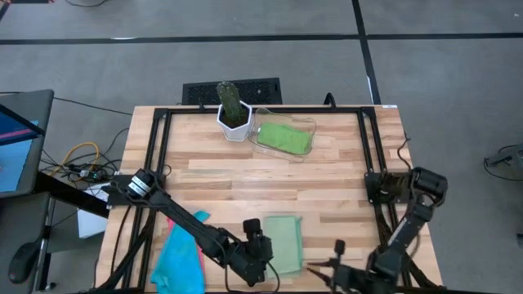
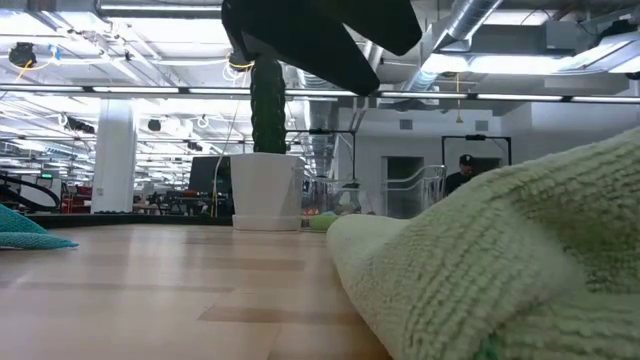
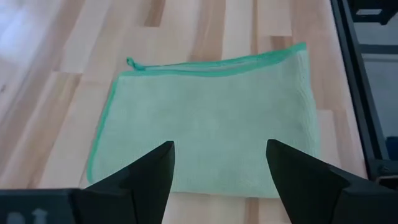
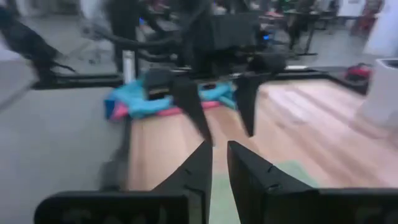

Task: Fold microfiber towels
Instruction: Fold the light green towel

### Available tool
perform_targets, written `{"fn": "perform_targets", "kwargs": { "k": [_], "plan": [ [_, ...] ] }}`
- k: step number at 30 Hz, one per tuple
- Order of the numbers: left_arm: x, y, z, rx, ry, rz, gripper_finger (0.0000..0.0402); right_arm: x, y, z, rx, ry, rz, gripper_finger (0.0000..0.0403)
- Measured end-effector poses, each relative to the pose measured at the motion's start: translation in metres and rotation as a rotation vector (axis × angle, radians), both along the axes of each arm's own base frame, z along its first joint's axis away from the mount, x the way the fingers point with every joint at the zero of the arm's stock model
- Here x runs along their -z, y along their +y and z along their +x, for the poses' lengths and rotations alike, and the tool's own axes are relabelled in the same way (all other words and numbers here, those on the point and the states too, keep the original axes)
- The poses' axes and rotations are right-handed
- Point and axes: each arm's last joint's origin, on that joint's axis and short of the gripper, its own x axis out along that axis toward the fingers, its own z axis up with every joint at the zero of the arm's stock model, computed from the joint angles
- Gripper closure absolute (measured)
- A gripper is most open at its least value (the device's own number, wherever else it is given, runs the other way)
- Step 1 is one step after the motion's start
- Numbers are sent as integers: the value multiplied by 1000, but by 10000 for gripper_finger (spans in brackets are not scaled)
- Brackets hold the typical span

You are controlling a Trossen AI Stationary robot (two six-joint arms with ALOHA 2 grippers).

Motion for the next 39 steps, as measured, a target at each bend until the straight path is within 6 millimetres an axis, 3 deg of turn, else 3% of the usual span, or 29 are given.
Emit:
{"fn": "perform_targets", "kwargs": {
  "k": [3, 7, 11, 14, 16, 20, 24, 26, 29, 31, 36, 39],
  "plan": [
    [0, -2, -2, -11, -13, 17, 154, 13, -9, 28, -35, 80, 114, 328],
    [0, -4, -3, -8, -14, 24, 154, 63, -9, 57, -149, 210, 232, 328],
    [0, -6, -5, -11, -18, 39, 155, 109, 0, 60, -212, 252, 381, 328],
    [2, -7, -4, -23, -36, 65, 155, 123, 7, 54, -199, 212, 382, 328],
    [5, -7, -3, -30, -42, 77, 155, 126, 9, 51, -186, 199, 372, 328],
    [14, -10, 3, -11, -56, 86, 155, 113, 10, 51, -221, 201, 371, 328],
    [27, -11, 7, 3, -50, 134, 155, 65, 18, 42, -260, 94, 269, 328],
    [26, -11, 7, -9, -66, 143, 155, 52, 16, 35, -216, 63, 168, 328],
    [27, -7, 10, -15, -93, 171, 155, 59, 10, 31, -144, 66, 73, 328],
    [31, -4, 11, -16, -107, 181, 155, 64, 7, 35, -122, 61, 104, 328],
    [58, 10, 8, -16, -107, 104, 155, 121, -1, 46, -155, 204, 247, 328],
    [66, 16, 7, -43, -142, 82, 155, 133, 0, 46, -128, 210, 305, 328]
  ]
}}
